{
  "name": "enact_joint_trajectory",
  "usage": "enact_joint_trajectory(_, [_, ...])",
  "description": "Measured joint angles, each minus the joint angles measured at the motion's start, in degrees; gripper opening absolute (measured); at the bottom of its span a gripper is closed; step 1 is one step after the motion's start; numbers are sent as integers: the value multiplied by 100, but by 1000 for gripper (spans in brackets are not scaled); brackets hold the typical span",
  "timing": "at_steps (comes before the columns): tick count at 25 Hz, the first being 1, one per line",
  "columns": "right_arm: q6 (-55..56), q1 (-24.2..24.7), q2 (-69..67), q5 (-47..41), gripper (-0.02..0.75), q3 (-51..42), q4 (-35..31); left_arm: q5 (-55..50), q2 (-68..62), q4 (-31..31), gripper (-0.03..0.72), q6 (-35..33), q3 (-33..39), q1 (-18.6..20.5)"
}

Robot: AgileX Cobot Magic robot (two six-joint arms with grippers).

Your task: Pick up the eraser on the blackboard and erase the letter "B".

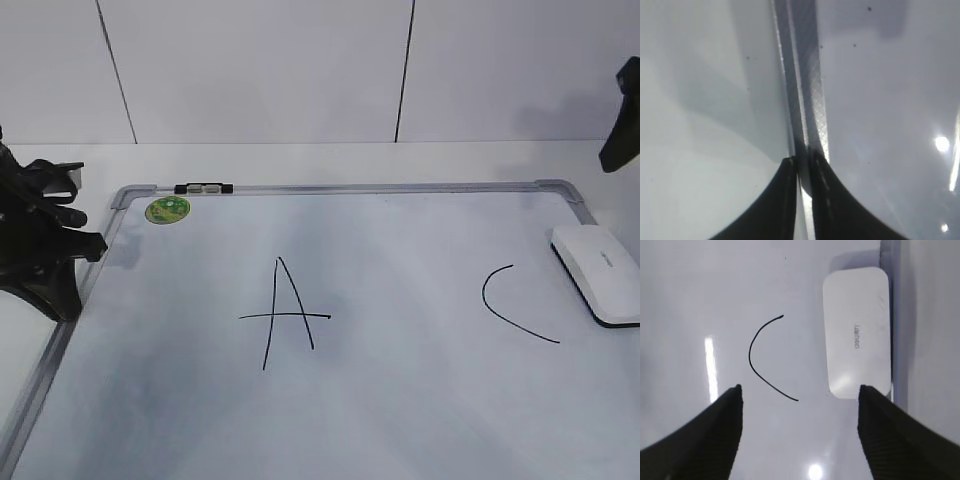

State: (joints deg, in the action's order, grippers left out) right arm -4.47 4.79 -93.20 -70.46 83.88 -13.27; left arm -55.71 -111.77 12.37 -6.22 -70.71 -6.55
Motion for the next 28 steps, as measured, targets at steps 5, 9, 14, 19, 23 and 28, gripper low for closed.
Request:
enact_joint_trajectory(5, [0,0,613,-31,570,-214,220,-19,0,0,80,-12,0,0])
enact_joint_trajectory(9, [49,0,981,-47,569,-214,229,-56,0,0,187,-47,0,0])
enact_joint_trajectory(14, [71,0,1368,-68,569,-227,234,-218,0,0,241,-60,10,0])
enact_joint_trajectory(19, [71,0,1884,-68,569,-551,234,-725,75,0,247,-72,-216,0])
enact_joint_trajectory(23, [71,0,2419,-76,569,-1058,234,-1212,314,0,248,-72,-515,0])
enact_joint_trajectory(28, [71,0,3149,-102,559,-1696,234,-1278,629,0,228,-72,-557,0])
